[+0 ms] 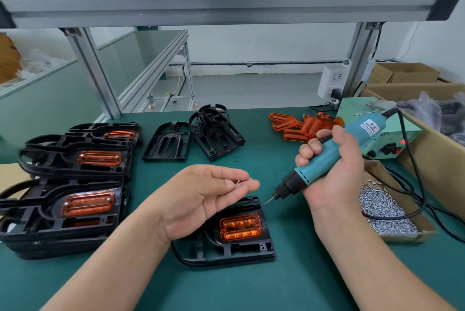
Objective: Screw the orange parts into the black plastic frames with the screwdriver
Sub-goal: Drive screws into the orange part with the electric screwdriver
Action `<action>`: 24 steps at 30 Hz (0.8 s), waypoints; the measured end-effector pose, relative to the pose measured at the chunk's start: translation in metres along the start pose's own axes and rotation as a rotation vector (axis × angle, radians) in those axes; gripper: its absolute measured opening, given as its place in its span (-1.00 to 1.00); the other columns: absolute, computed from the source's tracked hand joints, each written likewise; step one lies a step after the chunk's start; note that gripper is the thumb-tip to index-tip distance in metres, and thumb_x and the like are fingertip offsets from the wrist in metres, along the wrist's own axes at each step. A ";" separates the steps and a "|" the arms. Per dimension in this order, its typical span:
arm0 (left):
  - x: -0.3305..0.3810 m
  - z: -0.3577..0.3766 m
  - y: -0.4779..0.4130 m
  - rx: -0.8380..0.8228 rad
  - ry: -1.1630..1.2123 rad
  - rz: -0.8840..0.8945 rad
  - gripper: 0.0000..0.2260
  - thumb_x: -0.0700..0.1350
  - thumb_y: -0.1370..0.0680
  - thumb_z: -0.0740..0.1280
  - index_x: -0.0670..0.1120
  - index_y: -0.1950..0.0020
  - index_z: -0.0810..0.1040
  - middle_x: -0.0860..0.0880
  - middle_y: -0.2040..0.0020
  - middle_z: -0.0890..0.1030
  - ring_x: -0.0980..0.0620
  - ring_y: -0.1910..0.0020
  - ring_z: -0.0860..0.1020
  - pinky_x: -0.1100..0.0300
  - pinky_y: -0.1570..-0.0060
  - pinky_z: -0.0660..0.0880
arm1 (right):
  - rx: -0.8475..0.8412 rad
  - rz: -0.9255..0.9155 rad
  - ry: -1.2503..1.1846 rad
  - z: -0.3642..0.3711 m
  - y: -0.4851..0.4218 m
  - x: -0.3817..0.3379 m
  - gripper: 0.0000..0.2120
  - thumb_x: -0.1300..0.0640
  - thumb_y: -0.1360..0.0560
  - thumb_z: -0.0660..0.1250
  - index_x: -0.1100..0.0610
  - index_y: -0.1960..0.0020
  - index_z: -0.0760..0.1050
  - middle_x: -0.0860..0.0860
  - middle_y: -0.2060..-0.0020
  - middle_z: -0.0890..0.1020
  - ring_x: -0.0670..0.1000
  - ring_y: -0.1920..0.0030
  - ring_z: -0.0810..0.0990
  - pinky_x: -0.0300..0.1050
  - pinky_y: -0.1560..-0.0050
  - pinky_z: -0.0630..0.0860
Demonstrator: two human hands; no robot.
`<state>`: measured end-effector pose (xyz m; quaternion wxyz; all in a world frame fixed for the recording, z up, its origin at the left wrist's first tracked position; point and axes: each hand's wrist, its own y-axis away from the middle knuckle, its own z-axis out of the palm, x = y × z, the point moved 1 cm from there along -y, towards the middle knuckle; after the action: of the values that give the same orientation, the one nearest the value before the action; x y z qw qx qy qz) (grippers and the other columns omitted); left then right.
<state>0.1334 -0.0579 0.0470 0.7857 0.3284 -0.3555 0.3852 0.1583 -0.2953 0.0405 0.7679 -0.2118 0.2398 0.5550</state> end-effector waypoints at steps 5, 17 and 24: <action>-0.002 0.005 -0.001 0.067 -0.086 0.020 -0.83 -0.48 -0.59 0.31 -0.41 -0.12 0.65 -0.39 -0.17 0.67 -0.22 -0.20 0.70 0.21 0.02 0.67 | -0.005 -0.009 -0.003 0.001 0.000 -0.001 -0.81 0.04 -0.60 0.32 0.12 0.13 0.50 0.01 0.35 0.45 -0.01 0.36 0.47 -0.19 0.36 0.44; -0.016 0.017 -0.001 0.104 -0.642 0.139 -0.86 -0.29 -0.67 0.33 -0.12 -0.15 0.64 -0.14 0.02 0.76 -0.11 0.01 0.76 0.15 0.13 0.70 | -0.048 -0.067 -0.069 0.007 0.003 -0.010 -0.76 -0.02 -0.65 0.32 0.12 0.10 0.52 -0.01 0.32 0.43 -0.03 0.33 0.47 -0.21 0.33 0.45; -0.028 0.023 -0.004 0.064 -0.707 0.147 -0.86 -0.30 -0.69 0.28 -0.12 -0.12 0.61 -0.10 0.02 0.76 -0.06 0.00 0.76 0.15 0.04 0.69 | -0.086 -0.084 -0.101 0.010 0.004 -0.014 -0.76 -0.03 -0.65 0.32 0.11 0.10 0.52 -0.02 0.32 0.43 -0.05 0.34 0.47 -0.22 0.32 0.45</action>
<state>0.1170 -0.0879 0.0357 0.5737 0.4392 -0.6159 0.3142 0.1519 -0.2984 0.0564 0.7918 -0.2263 0.1678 0.5420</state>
